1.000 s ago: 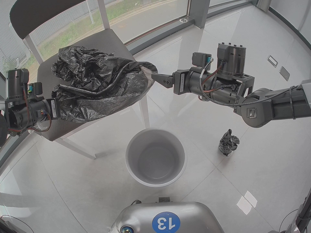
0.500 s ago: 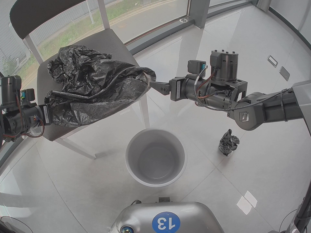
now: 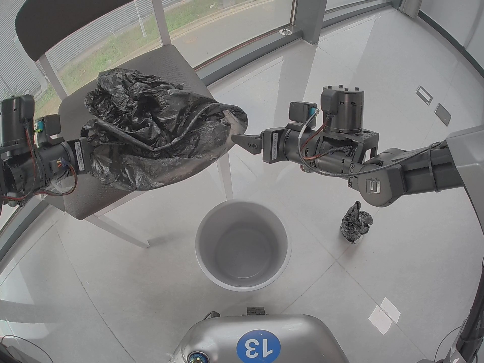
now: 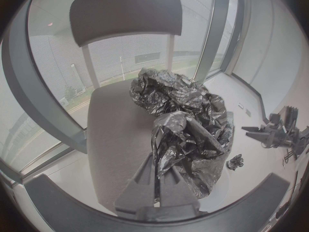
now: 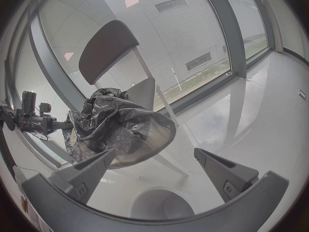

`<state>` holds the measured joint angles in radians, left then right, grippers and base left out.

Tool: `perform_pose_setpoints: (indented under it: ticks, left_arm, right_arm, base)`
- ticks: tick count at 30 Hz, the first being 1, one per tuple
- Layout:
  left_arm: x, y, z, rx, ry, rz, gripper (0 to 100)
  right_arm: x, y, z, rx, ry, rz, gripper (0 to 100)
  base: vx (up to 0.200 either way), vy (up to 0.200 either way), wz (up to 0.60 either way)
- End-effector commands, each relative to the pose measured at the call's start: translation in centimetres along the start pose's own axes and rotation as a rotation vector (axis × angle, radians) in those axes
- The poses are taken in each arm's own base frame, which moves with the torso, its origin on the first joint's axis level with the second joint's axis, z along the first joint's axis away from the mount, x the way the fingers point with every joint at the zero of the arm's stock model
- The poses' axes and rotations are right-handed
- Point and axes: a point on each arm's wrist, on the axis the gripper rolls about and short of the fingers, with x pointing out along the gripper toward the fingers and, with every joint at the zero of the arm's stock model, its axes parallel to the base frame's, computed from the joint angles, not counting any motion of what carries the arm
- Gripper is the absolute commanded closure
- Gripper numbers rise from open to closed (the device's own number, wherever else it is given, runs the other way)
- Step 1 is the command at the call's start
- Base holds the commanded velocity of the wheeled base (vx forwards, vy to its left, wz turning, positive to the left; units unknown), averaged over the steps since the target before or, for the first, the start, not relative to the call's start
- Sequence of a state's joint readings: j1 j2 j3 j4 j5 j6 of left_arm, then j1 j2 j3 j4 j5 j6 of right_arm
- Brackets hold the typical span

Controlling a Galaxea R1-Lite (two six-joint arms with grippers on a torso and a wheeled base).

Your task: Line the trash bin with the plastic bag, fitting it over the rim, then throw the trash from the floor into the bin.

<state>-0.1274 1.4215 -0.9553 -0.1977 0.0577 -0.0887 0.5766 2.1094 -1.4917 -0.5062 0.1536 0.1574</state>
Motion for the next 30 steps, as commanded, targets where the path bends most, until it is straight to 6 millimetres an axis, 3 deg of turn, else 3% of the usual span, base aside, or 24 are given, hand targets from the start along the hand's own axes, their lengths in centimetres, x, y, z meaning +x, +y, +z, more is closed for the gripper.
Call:
perform_pose_setpoints:
  ticks: [1, 9, 16, 21, 30]
  left_arm:
    - [0.0, -1.4, 1.2, 0.006, -0.036, -0.053, 100]
    - [-0.3, -1.6, 2.0, 0.001, -0.064, -0.061, 100]
    - [-0.6, -2.6, 4.3, -0.039, -0.131, -0.1, 100]
    - [-1.4, -4.0, 6.1, -0.054, -0.17, -0.157, 100]
    - [-4.4, -7.3, 9.3, -0.094, -0.196, -0.309, 100]
  right_arm:
    - [0.0, -0.2, 0.0, 0.007, -0.001, -0.006, 0]
    - [0.0, -0.5, -0.3, 0.008, 0.009, -0.014, 0]
    - [-0.2, -0.9, -1.2, 0.013, 0.06, -0.027, 0]
    - [-0.2, -1.0, -1.8, 0.016, 0.08, -0.03, 0]
    - [-0.1, -1.1, -2.0, 0.018, 0.089, -0.033, 0]
  base:
    - [0.0, 0.0, 0.0]
    - [0.0, 0.0, 0.0]
    - [0.0, 0.0, 0.0]
    - [0.0, 0.0, 0.0]
    - [0.0, 0.0, 0.0]
